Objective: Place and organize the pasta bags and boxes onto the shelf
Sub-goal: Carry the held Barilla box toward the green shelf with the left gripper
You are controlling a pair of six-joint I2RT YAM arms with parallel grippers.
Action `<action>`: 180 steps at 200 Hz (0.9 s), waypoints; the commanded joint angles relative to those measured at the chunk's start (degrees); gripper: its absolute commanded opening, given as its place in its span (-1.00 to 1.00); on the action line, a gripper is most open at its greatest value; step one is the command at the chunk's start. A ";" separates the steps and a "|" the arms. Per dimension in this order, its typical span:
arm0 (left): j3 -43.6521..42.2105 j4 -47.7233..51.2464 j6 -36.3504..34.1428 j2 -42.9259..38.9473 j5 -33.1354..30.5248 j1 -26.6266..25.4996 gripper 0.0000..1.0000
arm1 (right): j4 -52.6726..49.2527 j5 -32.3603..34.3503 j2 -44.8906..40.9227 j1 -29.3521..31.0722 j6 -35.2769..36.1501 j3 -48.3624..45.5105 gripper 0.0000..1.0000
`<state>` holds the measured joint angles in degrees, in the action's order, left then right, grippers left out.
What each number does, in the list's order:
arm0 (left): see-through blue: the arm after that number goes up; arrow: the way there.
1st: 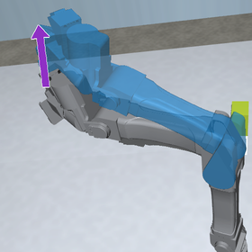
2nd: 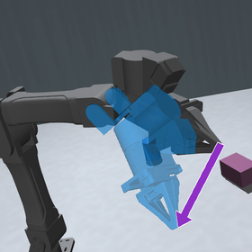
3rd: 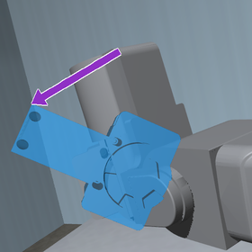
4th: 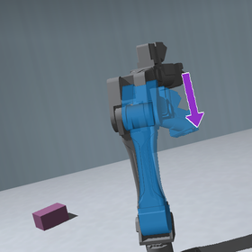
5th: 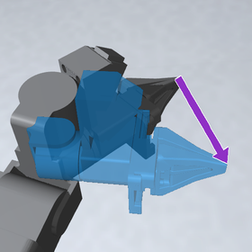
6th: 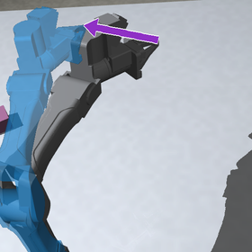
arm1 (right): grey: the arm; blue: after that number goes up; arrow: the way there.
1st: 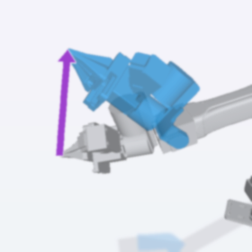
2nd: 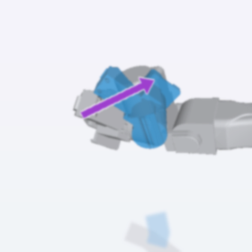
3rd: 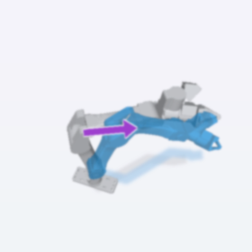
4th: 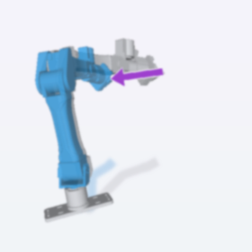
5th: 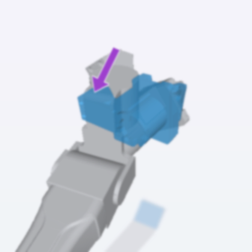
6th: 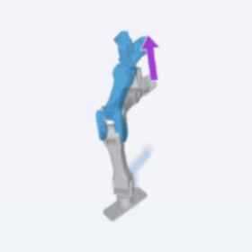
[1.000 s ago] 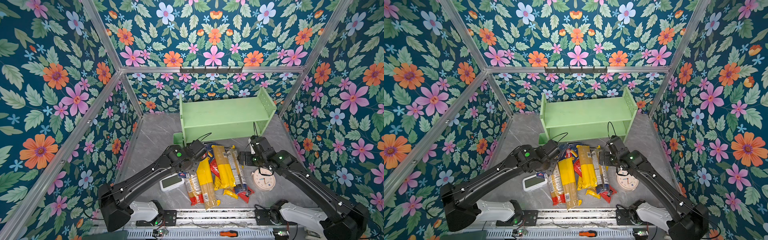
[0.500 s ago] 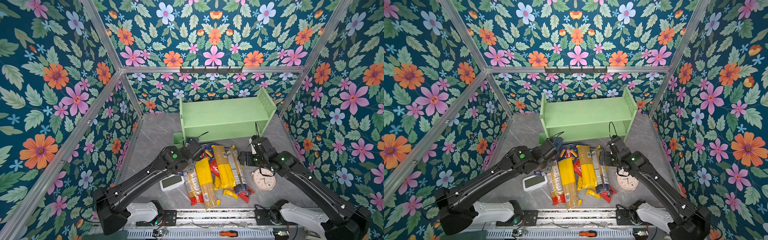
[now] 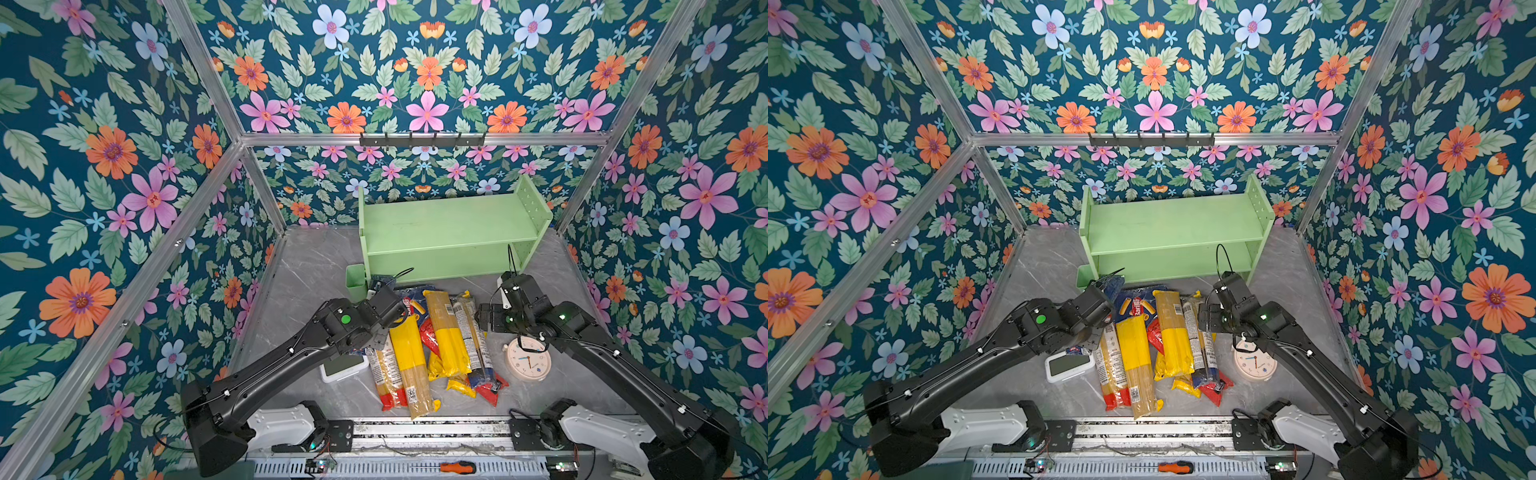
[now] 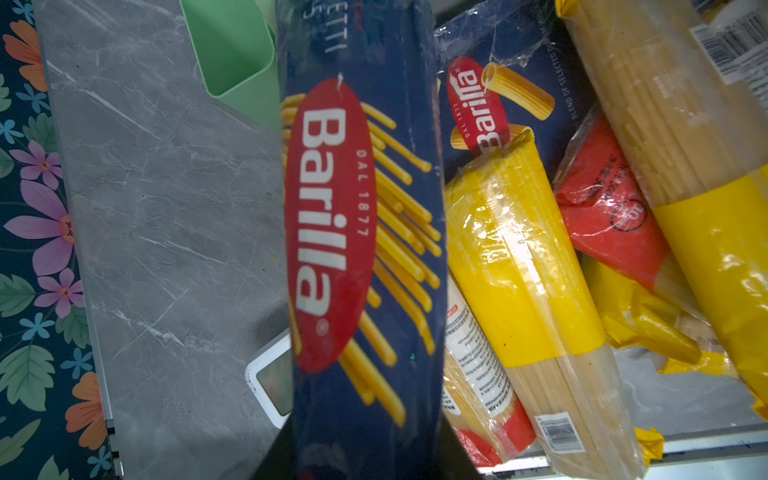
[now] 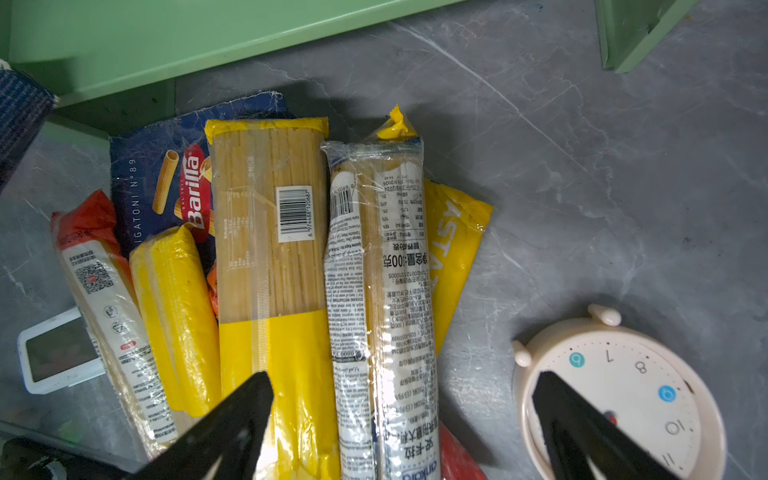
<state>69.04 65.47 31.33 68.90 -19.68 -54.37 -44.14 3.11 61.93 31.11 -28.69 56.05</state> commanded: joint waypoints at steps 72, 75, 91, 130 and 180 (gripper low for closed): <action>-5.77 -16.43 -4.17 -0.44 -10.68 5.69 -1.00 | 0.46 0.75 -0.15 0.02 0.57 -0.15 0.98; -5.94 -16.58 -4.24 -0.37 -10.64 6.05 -1.00 | 0.46 0.82 -0.07 0.05 0.56 -0.15 0.99; -7.00 -19.73 -5.58 -0.26 -9.63 7.96 -1.00 | 0.28 1.08 -0.03 0.02 0.65 -0.18 0.99; -8.04 -24.24 -7.49 -0.53 -8.32 9.63 -1.00 | 0.00 1.81 -0.06 0.01 1.11 -0.07 0.99; -5.52 -26.68 -8.70 0.96 -6.11 9.64 -1.00 | -0.46 2.16 0.52 0.00 1.51 0.66 0.99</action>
<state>62.02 45.23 23.66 69.58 -23.49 -44.69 -44.03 4.23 62.26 31.11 -27.92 56.27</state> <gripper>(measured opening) 0.348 0.993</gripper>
